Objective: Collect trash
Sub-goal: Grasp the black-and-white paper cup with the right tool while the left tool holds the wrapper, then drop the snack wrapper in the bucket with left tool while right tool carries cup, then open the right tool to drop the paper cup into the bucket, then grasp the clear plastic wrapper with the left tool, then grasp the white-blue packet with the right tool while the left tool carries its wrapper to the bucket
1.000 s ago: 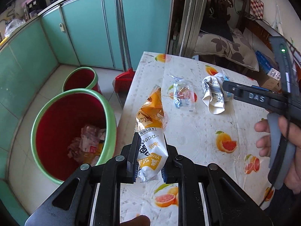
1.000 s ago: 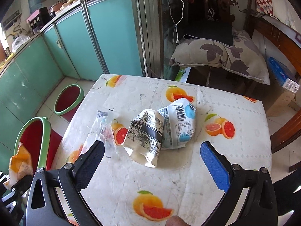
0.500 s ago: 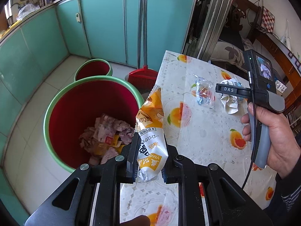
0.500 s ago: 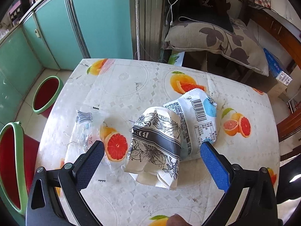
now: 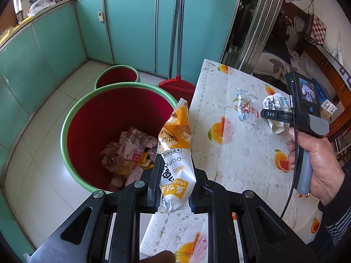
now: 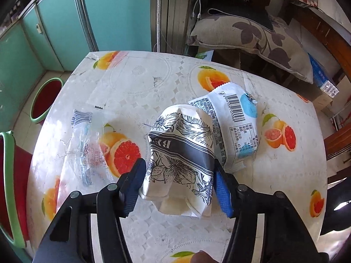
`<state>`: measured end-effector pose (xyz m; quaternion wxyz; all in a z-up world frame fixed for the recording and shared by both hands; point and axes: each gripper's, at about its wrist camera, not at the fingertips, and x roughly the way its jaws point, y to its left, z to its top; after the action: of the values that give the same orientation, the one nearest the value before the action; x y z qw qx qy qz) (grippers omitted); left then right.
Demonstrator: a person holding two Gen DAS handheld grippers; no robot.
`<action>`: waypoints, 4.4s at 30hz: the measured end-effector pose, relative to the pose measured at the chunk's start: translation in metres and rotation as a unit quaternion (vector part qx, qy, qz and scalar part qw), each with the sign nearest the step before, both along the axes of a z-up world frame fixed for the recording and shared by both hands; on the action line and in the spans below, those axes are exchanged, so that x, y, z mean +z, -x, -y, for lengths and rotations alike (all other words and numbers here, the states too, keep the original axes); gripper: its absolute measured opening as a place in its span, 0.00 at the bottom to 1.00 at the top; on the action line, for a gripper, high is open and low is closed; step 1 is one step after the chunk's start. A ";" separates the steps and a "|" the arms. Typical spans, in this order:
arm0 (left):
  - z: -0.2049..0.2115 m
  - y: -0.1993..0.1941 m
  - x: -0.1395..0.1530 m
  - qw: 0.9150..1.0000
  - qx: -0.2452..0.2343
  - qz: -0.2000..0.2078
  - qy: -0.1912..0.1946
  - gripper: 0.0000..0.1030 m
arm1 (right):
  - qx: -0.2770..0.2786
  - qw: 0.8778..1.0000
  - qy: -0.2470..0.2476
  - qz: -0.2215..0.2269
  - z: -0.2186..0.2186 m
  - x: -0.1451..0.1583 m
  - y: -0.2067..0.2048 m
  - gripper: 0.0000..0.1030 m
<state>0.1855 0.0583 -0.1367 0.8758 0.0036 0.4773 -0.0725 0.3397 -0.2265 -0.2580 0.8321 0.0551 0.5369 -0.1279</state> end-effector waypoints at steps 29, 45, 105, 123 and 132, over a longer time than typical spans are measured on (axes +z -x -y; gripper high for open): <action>-0.071 -0.034 -0.009 0.997 0.080 -0.002 0.000 0.22 | 0.189 0.970 0.009 0.151 -0.125 0.171 0.113 0.55; -0.144 -0.008 0.018 0.983 0.174 0.060 -0.003 0.87 | 0.322 0.931 -0.029 0.168 -0.254 0.166 0.093 0.55; 0.191 -0.128 -0.068 0.998 -0.053 -0.035 -0.030 1.00 | 0.017 0.993 0.022 0.116 0.154 0.094 0.125 0.94; 0.167 -0.120 -0.063 0.995 -0.053 -0.028 -0.074 0.11 | 0.069 0.993 -0.034 0.084 0.111 0.042 0.045 0.94; 0.122 -0.097 -0.027 0.998 -0.035 0.000 -0.059 0.11 | 0.085 0.995 -0.020 0.054 0.084 0.011 -0.006 0.99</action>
<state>0.2829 -0.0640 -0.1635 0.8712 0.0717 0.4798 -0.0754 0.3461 -0.3108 -0.2467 0.8662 0.0326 0.4968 -0.0431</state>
